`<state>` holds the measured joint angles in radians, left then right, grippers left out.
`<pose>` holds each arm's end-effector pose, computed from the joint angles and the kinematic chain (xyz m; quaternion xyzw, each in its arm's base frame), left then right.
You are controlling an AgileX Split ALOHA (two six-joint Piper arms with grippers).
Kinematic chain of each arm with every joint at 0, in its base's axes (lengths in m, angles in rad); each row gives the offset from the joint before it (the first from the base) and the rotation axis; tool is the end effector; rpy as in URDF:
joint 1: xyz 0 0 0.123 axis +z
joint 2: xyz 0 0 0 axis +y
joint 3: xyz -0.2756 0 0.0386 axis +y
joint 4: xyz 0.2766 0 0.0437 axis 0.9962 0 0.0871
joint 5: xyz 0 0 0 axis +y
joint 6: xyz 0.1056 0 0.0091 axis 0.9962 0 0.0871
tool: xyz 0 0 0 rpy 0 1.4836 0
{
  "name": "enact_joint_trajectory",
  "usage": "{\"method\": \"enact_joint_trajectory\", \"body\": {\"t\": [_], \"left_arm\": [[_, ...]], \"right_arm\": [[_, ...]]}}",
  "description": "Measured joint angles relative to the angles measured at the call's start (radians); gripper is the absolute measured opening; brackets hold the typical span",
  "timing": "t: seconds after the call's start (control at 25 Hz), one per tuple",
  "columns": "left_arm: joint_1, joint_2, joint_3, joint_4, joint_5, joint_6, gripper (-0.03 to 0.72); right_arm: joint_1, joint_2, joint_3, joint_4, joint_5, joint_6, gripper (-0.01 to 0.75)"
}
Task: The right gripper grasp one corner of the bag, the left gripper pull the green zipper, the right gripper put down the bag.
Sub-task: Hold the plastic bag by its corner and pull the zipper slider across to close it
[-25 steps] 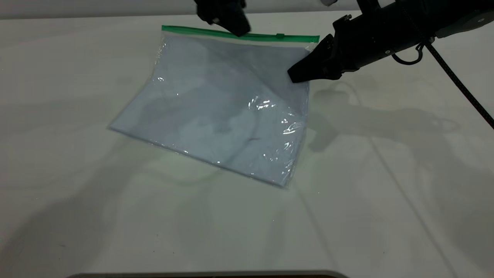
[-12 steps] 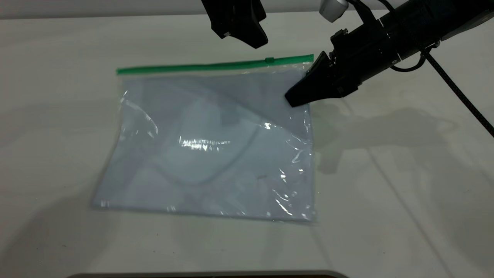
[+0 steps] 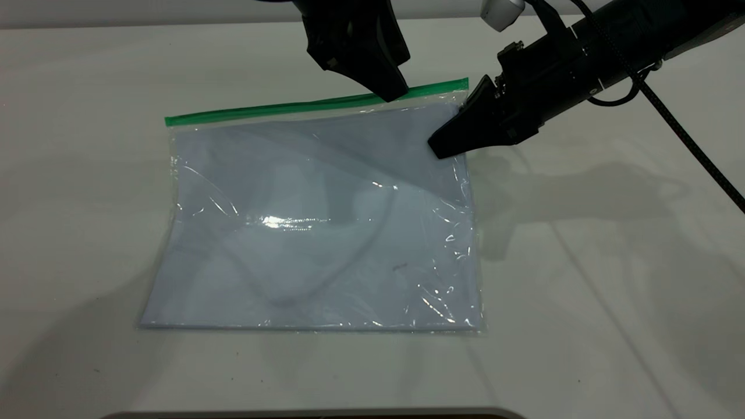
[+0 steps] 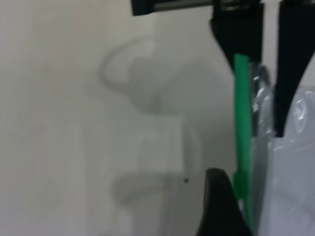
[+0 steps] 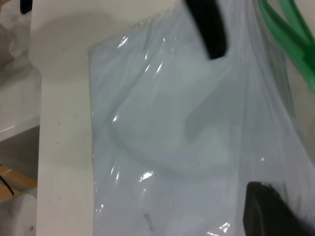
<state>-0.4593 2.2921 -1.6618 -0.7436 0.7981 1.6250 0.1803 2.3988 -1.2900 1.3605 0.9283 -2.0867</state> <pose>0.4205 -0.2654 0.0907 0.6872 0.6586 -0.1813 0.2473 0.3880 0.1552 -0.0105 -0.4947 0.7446 0.3647 0.2605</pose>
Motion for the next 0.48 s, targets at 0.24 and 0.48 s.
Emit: {"method": "enact_joint_trajectory", "body": {"t": [0.24, 0.48], "left_arm": [[-0.001, 0.03, -0.001, -0.016, 0.004, 0.031, 0.512], [-0.001, 0.032, -0.001, -0.046, 0.002, 0.066, 0.421]], "right_arm": [[0.0, 0.0, 0.0, 0.006, 0.0, 0.0, 0.035], [0.0, 0.0, 0.0, 0.007, 0.001, 0.0, 0.035]]}}
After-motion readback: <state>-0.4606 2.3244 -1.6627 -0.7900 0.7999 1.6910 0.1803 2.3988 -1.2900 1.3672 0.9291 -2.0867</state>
